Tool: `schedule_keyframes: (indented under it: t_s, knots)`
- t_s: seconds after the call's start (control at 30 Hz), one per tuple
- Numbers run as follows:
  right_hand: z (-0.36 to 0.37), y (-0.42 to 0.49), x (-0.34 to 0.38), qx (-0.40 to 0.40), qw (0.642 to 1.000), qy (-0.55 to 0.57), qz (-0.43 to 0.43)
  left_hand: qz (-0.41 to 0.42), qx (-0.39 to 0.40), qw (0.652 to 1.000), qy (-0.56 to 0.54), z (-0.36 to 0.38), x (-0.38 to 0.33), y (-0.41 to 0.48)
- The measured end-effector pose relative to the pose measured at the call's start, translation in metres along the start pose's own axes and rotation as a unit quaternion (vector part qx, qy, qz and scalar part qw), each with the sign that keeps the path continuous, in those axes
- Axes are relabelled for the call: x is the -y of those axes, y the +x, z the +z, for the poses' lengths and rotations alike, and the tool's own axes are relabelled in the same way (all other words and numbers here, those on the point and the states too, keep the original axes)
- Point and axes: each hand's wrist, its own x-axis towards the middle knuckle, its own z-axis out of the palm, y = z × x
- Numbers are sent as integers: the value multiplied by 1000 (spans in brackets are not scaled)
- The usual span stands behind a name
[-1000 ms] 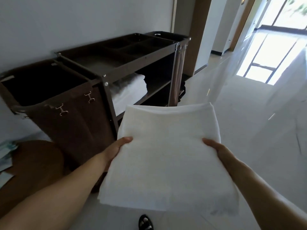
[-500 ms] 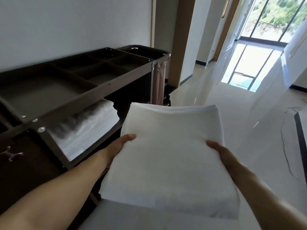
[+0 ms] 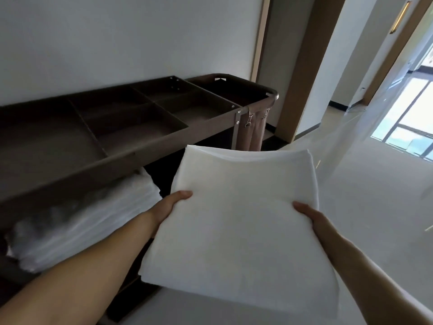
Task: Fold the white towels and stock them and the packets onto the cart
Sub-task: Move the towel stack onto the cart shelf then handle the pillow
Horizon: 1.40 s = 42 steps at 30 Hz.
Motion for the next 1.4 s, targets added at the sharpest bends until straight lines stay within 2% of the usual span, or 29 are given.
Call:
schedule_keyframes:
  t_s: [0.2, 0.4, 0.8, 1.03, 1.17, 1.3, 1.4]
  knots:
    - [46, 99, 23, 17, 1000, -19, 3, 14, -65, 997, -28, -36, -19, 71]
    - [119, 151, 44, 76, 994, -77, -15, 28, -174, 981, -79, -78, 0, 88]
    - [166, 204, 72, 208, 967, -146, -13, 65, -269, 948, -160, -65, 23, 87]
    - [211, 260, 95, 198, 961, -192, -17, 71, -306, 933, -179, -61, 23, 118]
    - [230, 276, 101, 189, 949, -245, -60, 83, -334, 923, -172, -62, 9, 131]
    - [255, 292, 110, 170, 917, -319, -168, 87, -376, 909, -157, -67, -3, 144]
    - [254, 301, 103, 132, 853, -453, -225, 72, -395, 899, -175, -69, 4, 153]
